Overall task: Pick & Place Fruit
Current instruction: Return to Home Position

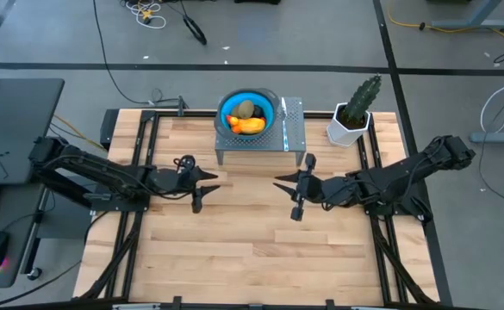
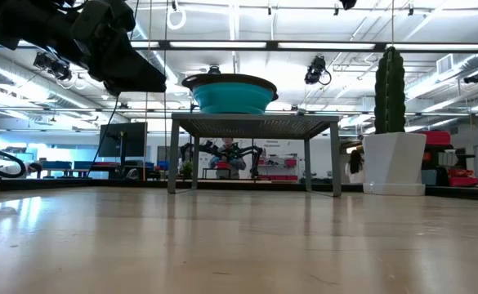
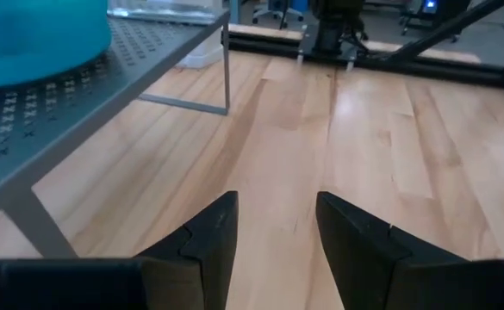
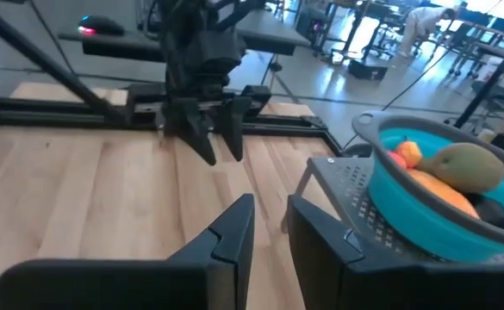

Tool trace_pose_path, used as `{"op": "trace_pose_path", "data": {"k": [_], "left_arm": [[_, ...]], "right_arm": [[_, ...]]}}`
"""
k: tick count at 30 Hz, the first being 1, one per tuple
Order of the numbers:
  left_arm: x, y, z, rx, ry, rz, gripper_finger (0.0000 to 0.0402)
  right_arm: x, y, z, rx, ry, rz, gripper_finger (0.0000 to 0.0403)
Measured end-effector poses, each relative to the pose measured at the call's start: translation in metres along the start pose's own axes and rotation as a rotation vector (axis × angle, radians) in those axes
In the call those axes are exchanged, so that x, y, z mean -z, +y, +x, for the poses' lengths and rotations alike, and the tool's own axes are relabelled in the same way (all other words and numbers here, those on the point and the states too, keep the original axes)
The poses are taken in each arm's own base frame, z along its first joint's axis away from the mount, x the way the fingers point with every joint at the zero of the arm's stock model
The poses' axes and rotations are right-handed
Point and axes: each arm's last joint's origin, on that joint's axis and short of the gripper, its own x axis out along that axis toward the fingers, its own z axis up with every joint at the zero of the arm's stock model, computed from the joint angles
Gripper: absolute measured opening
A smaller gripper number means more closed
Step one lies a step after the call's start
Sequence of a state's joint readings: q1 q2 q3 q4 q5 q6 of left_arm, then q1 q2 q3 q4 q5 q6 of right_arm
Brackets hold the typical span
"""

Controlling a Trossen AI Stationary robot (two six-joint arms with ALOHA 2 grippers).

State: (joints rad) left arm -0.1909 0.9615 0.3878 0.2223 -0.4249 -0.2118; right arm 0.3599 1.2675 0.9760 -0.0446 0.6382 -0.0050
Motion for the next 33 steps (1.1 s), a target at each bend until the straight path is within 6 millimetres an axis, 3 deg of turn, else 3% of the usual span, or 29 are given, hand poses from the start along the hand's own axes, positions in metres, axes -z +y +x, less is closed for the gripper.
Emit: {"op": "trace_pose_path", "data": {"k": [8, 12, 16, 27, 30, 33], "left_arm": [[-0.005, -0.003, 0.000, 0.063, -0.026, -0.015, 0.0169], [-0.013, -0.004, -0.001, 0.071, -0.050, 0.011, 0.0169], [-0.027, -0.007, -0.002, 0.074, -0.089, -0.001, 0.0169], [-0.060, -0.012, -0.006, 0.099, -0.177, -0.016, 0.0166], [-0.060, -0.012, -0.009, 0.099, -0.175, -0.016, 0.0133], [-0.060, -0.011, -0.015, 0.092, -0.170, -0.007, 0.0056]], "right_arm": [[-0.003, 0.001, -0.001, 0.028, -0.029, -0.041, 0.0075], [-0.009, 0.003, -0.004, 0.079, -0.080, -0.015, 0.0075], [-0.016, 0.003, -0.007, 0.019, -0.142, -0.004, 0.0075], [-0.030, -0.018, -0.029, 0.053, -0.201, 0.078, 0.0074], [-0.027, -0.039, -0.044, 0.049, -0.141, 0.173, 0.0058], [-0.020, -0.053, -0.057, 0.024, -0.064, 0.197, 0.0015]]}}
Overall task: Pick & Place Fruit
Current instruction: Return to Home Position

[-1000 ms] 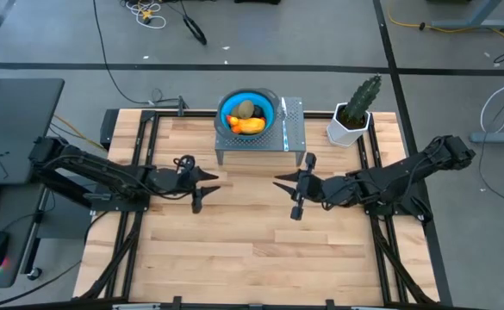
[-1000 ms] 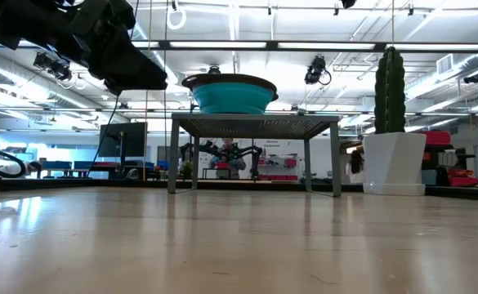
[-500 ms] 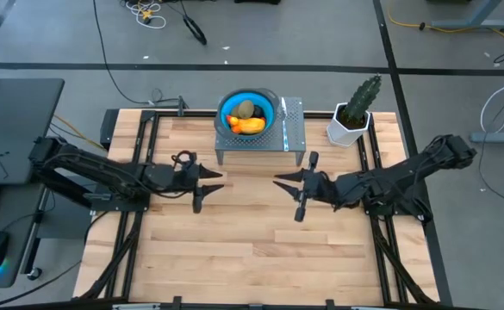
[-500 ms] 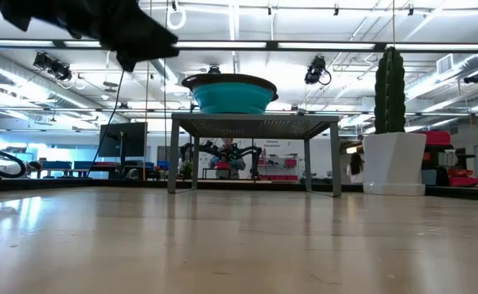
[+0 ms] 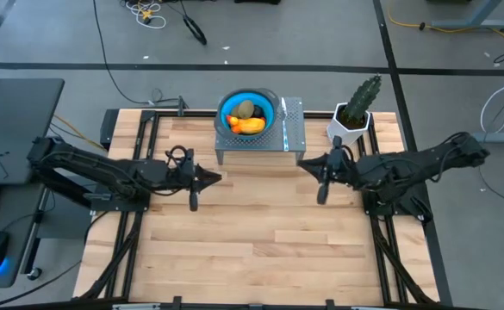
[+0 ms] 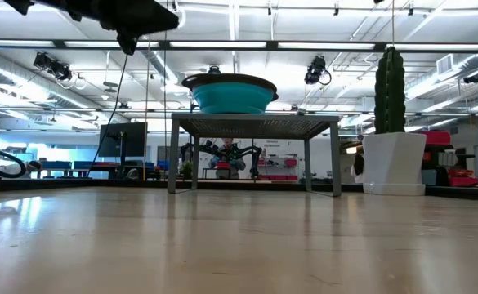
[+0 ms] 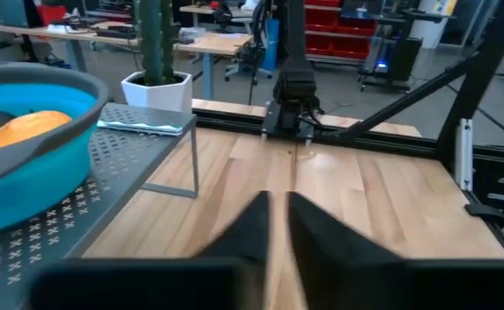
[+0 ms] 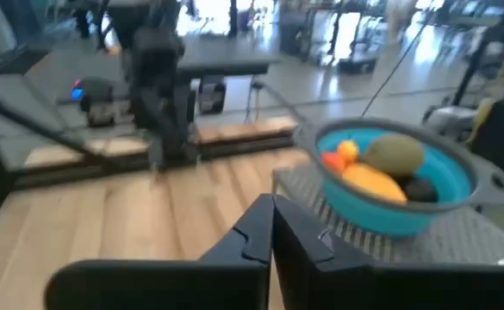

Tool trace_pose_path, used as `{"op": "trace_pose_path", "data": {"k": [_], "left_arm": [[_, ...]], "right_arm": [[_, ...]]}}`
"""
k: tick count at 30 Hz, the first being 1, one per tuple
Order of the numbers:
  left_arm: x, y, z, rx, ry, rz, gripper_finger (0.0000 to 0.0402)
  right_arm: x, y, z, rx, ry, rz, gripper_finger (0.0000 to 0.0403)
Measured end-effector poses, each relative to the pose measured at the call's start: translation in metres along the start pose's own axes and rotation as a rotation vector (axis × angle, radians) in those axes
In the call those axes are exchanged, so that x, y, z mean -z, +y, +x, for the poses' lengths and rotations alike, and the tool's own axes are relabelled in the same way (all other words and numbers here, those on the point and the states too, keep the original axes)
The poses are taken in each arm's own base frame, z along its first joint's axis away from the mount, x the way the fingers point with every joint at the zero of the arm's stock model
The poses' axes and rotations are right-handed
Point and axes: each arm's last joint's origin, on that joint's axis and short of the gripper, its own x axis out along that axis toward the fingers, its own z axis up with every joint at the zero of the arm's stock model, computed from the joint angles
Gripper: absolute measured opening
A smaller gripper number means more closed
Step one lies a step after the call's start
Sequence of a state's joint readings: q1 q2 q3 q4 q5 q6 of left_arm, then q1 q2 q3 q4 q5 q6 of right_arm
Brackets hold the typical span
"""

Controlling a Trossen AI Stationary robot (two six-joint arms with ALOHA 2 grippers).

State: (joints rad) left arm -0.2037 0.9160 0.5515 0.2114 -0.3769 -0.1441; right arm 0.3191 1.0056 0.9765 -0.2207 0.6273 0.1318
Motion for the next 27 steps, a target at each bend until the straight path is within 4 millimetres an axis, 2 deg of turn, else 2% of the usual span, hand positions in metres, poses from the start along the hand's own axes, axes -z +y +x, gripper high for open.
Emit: {"op": "trace_pose_path", "data": {"k": [2, 7, 12, 18, 27], "left_arm": [[-0.003, 0.000, -0.005, 0.024, -0.015, 0.001, 0.0016], [-0.004, 0.000, -0.022, 0.030, -0.050, -0.006, 0.0007], [0.022, 0.006, -0.038, -0.001, -0.065, -0.046, 0.0006], [0.051, 0.012, -0.058, 0.073, -0.165, -0.105, 0.0005], [0.093, 0.024, -0.076, 0.130, -0.273, -0.174, 0.0005]], "right_arm": [[0.004, -0.005, -0.005, -0.023, 0.022, 0.010, 0.0007], [0.024, -0.014, -0.014, -0.117, -0.015, 0.055, 0.0004], [0.056, -0.024, -0.022, -0.204, -0.084, 0.080, 0.0003], [0.093, -0.035, -0.033, -0.298, -0.144, 0.118, 0.0002], [0.133, -0.044, -0.043, -0.387, -0.228, 0.153, 0.0002]]}}
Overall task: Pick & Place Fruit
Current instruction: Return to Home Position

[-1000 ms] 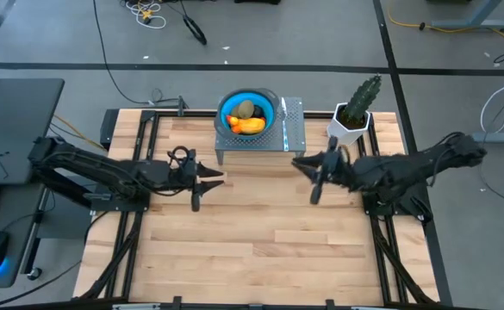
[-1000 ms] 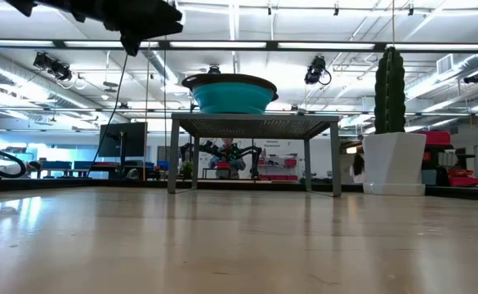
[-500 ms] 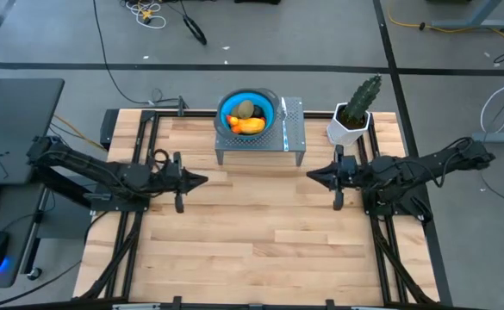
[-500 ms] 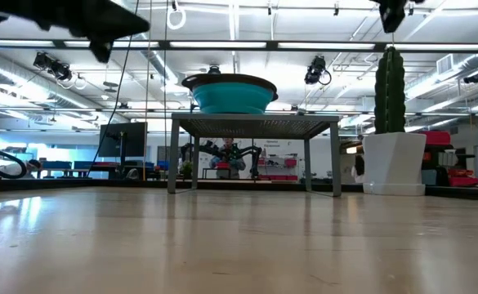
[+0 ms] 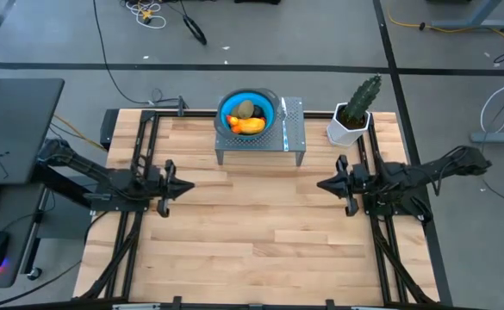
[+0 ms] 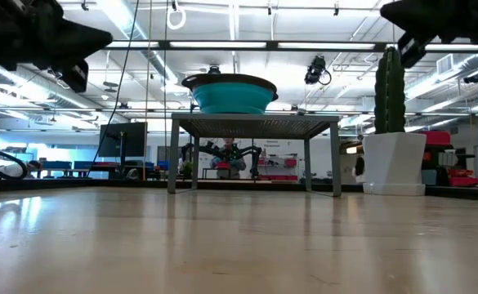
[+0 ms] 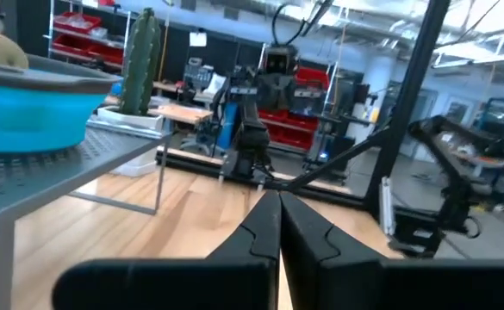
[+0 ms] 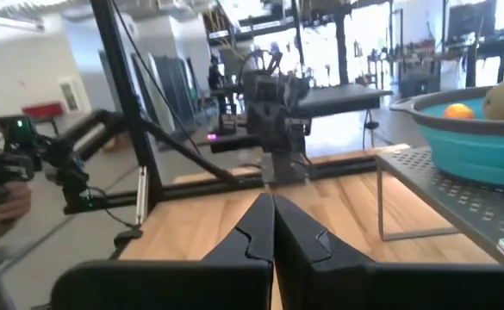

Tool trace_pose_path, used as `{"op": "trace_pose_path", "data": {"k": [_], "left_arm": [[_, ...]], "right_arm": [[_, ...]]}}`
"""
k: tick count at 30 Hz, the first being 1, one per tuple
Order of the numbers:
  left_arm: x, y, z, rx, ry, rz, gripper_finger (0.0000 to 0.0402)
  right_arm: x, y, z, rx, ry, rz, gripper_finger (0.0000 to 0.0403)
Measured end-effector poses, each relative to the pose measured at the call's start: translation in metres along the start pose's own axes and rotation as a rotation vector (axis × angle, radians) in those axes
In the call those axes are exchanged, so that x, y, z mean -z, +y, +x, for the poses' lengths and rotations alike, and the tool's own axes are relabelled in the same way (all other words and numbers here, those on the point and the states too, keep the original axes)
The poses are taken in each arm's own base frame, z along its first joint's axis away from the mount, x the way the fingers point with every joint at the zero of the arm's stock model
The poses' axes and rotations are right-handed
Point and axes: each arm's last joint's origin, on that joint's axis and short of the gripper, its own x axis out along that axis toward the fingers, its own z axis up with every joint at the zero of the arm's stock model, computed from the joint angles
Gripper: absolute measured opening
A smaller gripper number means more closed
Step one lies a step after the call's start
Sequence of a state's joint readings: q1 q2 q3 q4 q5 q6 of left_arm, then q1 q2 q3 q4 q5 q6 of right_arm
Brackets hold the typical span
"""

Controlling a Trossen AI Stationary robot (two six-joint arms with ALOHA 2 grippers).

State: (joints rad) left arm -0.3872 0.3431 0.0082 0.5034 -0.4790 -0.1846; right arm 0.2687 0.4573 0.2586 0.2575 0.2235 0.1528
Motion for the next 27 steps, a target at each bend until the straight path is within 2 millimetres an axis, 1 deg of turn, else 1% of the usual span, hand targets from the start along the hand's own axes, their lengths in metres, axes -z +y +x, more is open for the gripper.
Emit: {"op": "trace_pose_path", "data": {"k": [3, 8, 13, 16, 20, 25, 27], "left_arm": [[-0.002, 0.000, -0.002, 0.017, -0.005, -0.007, 0.0004], [-0.003, -0.001, -0.003, 0.054, -0.012, -0.006, 0.0007], [-0.002, 0.000, -0.003, 0.054, -0.005, 0.002, 0.0004], [-0.001, 0.000, -0.003, 0.054, 0.008, 0.006, 0.0005], [0.000, 0.000, -0.003, 0.045, 0.018, 0.013, 0.0009], [0.001, 0.000, -0.003, 0.051, 0.028, 0.025, 0.0004], [0.002, 0.000, -0.003, 0.049, 0.036, 0.040, 0.0007]], "right_arm": [[0.013, -0.003, -0.004, -0.005, -0.032, 0.008, 0.0002], [0.031, -0.006, -0.010, -0.061, -0.083, 0.019, 0.0002], [0.051, -0.010, -0.014, -0.067, -0.091, 0.018, 0.0002], [0.053, -0.009, -0.014, -0.087, -0.059, 0.019, 0.0002], [0.053, -0.009, -0.014, -0.092, -0.062, 0.011, 0.0002], [0.054, -0.009, -0.014, -0.081, -0.059, -0.015, 0.0002], [0.055, -0.010, -0.014, -0.052, -0.051, -0.018, 0.0002]]}}
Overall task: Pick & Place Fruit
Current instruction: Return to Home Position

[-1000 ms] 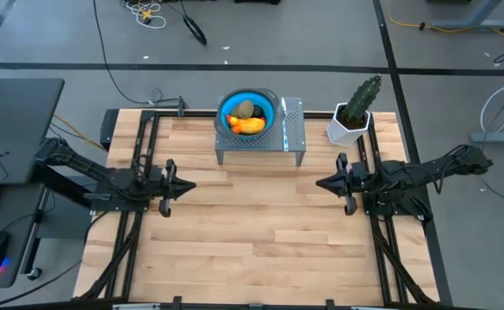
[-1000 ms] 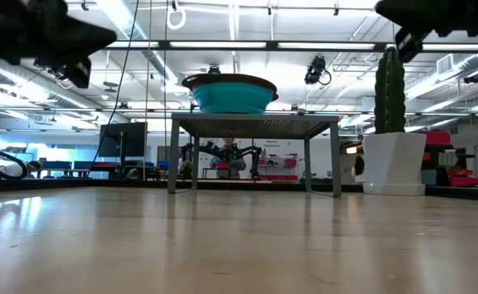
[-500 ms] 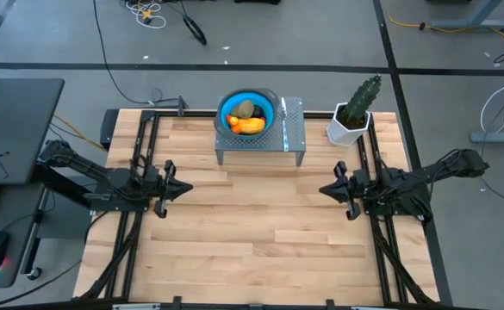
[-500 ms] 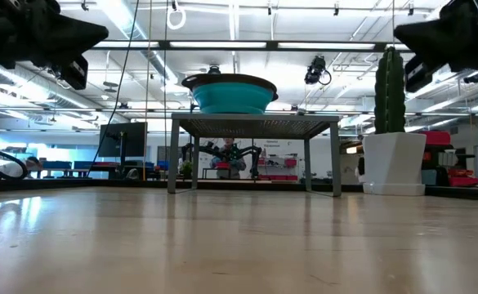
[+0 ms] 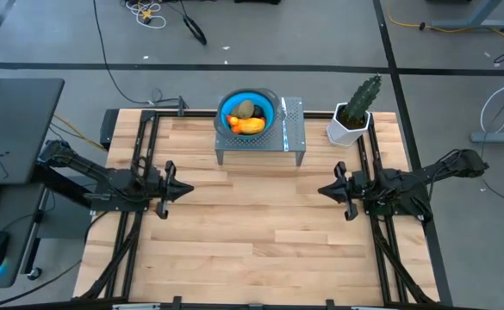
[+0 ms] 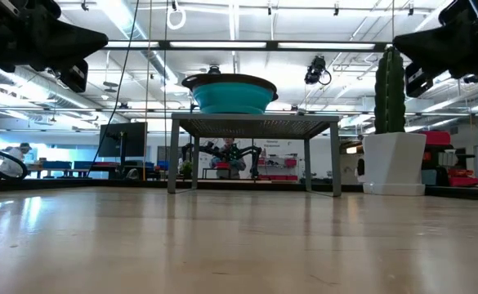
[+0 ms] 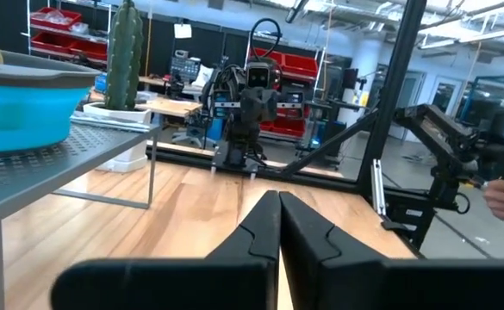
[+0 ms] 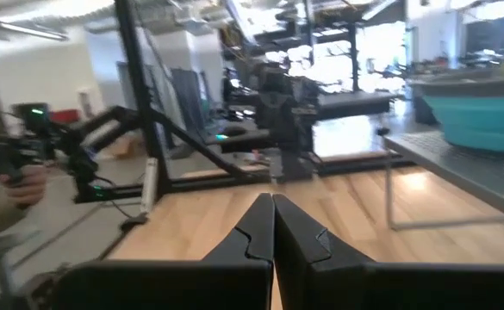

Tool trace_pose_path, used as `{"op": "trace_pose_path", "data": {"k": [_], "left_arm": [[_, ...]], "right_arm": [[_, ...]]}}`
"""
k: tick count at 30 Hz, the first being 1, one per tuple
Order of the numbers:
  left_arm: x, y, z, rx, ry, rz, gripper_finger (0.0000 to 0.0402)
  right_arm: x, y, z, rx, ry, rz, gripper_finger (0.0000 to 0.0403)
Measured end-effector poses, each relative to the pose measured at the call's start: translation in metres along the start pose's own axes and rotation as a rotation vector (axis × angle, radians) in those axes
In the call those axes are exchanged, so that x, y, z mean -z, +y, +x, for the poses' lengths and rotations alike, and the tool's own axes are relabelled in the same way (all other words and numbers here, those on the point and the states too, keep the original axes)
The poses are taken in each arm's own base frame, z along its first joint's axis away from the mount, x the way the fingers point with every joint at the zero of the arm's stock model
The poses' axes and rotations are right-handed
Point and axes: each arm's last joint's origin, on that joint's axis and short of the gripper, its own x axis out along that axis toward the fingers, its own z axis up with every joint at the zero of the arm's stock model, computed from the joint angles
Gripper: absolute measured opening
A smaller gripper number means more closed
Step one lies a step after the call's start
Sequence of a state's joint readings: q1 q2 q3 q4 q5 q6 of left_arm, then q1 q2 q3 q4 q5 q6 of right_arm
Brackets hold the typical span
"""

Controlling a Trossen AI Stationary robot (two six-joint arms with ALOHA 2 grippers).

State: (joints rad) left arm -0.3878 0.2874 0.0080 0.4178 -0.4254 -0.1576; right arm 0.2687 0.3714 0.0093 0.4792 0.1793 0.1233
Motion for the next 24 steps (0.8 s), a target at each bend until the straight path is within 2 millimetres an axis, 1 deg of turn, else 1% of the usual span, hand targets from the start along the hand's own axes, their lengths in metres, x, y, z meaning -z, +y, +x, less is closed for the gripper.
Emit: {"op": "trace_pose_path", "data": {"k": [3, 6, 11, 17, 24], "left_arm": [[0.001, 0.000, 0.000, -0.008, 0.013, 0.013, 0.0012], [0.004, 0.001, 0.000, -0.007, 0.038, 0.039, 0.0009], [0.008, 0.002, 0.000, -0.015, 0.079, 0.060, 0.0005], [0.008, 0.002, 0.000, -0.012, 0.080, 0.071, 0.0017], [0.008, 0.002, 0.000, -0.011, 0.077, 0.073, 0.0007]], "right_arm": [[0.003, -0.002, 0.000, 0.060, 0.021, -0.006, 0.0002], [0.005, -0.003, 0.000, 0.087, 0.042, -0.003, 0.0002], [0.010, -0.004, 0.000, 0.088, 0.091, -0.014, 0.0002], [0.014, -0.003, -0.001, 0.071, 0.138, -0.038, 0.0002], [0.016, -0.004, -0.001, 0.065, 0.160, -0.042, 0.0002]]}}
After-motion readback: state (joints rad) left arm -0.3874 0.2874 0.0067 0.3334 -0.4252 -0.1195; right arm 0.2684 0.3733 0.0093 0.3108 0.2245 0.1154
